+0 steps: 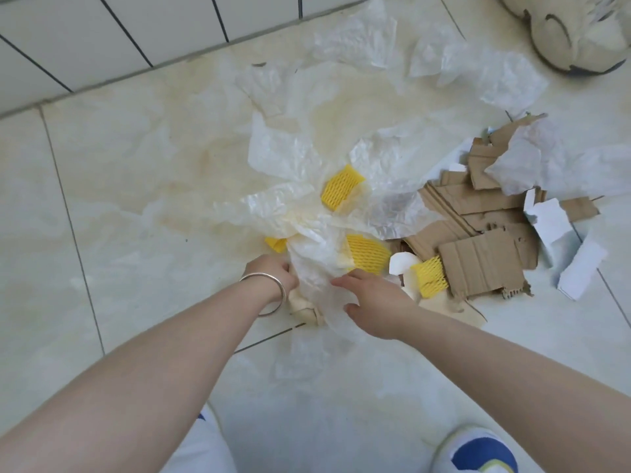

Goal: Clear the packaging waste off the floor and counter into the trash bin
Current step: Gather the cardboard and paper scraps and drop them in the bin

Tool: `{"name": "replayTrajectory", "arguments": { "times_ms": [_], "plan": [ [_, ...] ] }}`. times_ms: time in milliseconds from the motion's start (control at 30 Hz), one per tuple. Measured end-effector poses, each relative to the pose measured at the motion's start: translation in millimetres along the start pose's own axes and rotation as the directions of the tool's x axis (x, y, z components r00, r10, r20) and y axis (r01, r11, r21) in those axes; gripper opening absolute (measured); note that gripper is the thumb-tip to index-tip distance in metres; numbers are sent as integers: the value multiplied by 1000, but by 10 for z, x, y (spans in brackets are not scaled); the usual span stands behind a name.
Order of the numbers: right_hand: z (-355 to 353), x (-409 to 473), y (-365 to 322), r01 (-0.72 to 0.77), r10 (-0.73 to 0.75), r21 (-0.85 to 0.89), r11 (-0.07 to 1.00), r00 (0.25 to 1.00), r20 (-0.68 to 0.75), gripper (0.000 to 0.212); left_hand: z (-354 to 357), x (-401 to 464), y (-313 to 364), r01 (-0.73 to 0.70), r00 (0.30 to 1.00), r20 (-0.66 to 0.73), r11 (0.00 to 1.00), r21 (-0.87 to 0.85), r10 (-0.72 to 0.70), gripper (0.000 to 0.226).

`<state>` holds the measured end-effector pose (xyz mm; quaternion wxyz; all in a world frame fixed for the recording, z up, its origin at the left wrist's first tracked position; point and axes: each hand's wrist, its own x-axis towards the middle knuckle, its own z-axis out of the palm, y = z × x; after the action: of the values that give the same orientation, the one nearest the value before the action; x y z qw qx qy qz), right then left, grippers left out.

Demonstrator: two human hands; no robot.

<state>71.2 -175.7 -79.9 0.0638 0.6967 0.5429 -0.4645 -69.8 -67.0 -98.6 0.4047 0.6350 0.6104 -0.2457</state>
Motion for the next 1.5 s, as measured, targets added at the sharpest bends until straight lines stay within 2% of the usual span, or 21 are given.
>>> {"name": "replayTrajectory", "arguments": {
  "times_ms": [133, 267, 367, 433, 500, 567, 633, 733, 833, 933, 1033, 1133, 1233, 1300, 1400, 1500],
  "plan": [
    [-107, 95, 65, -31, 30, -35, 999, 998, -56, 57, -378, 139, 25, -72, 981, -189, 982, -172, 38, 12],
    [-127, 150, 37, -31, 31, 47, 998, 999, -5, 64, -644, 272, -80, -56, 914, -385, 899, -435, -130, 31],
    [-74, 117, -57, 81, -85, 132, 988, 996, 20, 63, -692, 259, -92, -86, 831, -505, 843, -530, -233, 34],
    [-44, 58, -98, 196, -188, 130, 972, 980, -69, 61, -707, 191, -16, -172, 769, -582, 793, -585, -263, 33],
    [-30, -17, -51, 257, -245, 28, 966, 946, -214, 55, -724, 111, 106, -268, 721, -643, 752, -602, -258, 30],
    [-23, -98, 103, 228, -239, -71, 971, 921, -308, 44, -700, 39, 236, -340, 692, -685, 735, -587, -227, 21],
    [0, -174, 312, 199, -235, -134, 971, 896, -376, 36, -624, -16, 368, -387, 694, -698, 727, -567, -174, 20],
    [33, -286, 664, 53, -136, -176, 983, 853, -504, 24, -433, -78, 550, -439, 747, -663, 712, -548, -49, 20],
    [11, -401, 902, -74, -19, -157, 985, 852, -523, 15, -171, -143, 713, -467, 800, -588, 736, -490, 116, 20],
    [14, -497, 1026, -175, 78, -155, 972, 868, -490, 19, 104, -212, 823, -453, 862, -448, 755, -474, 236, 24],
    [32, -573, 1061, -222, 112, -209, 952, 892, -438, 41, 354, -270, 886, -377, 926, -189, 806, -456, 326, 20],
    [34, -553, 1119, -332, 268, -188, 924, 916, -298, 64, 516, -303, 947, -314, 937, 6, 849, -424, 349, 19],
    [54, -510, 1144, -394, 355, -76, 916, 885, -302, 72, 602, -263, 1019, -293, 939, 47, 867, -403, 339, 15],
    [67, -498, 1182, -385, 380, 49, 922, 870, -313, 76, 636, -238, 1081, -263, 946, 64, 870, -417, 317, 14],
    [81, -522, 1225, -347, 405, 217, 912, 839, -364, 62, 701, -199, 1165, -231, 958, 70, 891, -391, 279, 25],
    [121, -502, 1224, -416, 475, 229, 880, 774, -418, 35, 737, -150, 1189, -202, 973, 22, 899, -389, 229, 28]
  ]
}}
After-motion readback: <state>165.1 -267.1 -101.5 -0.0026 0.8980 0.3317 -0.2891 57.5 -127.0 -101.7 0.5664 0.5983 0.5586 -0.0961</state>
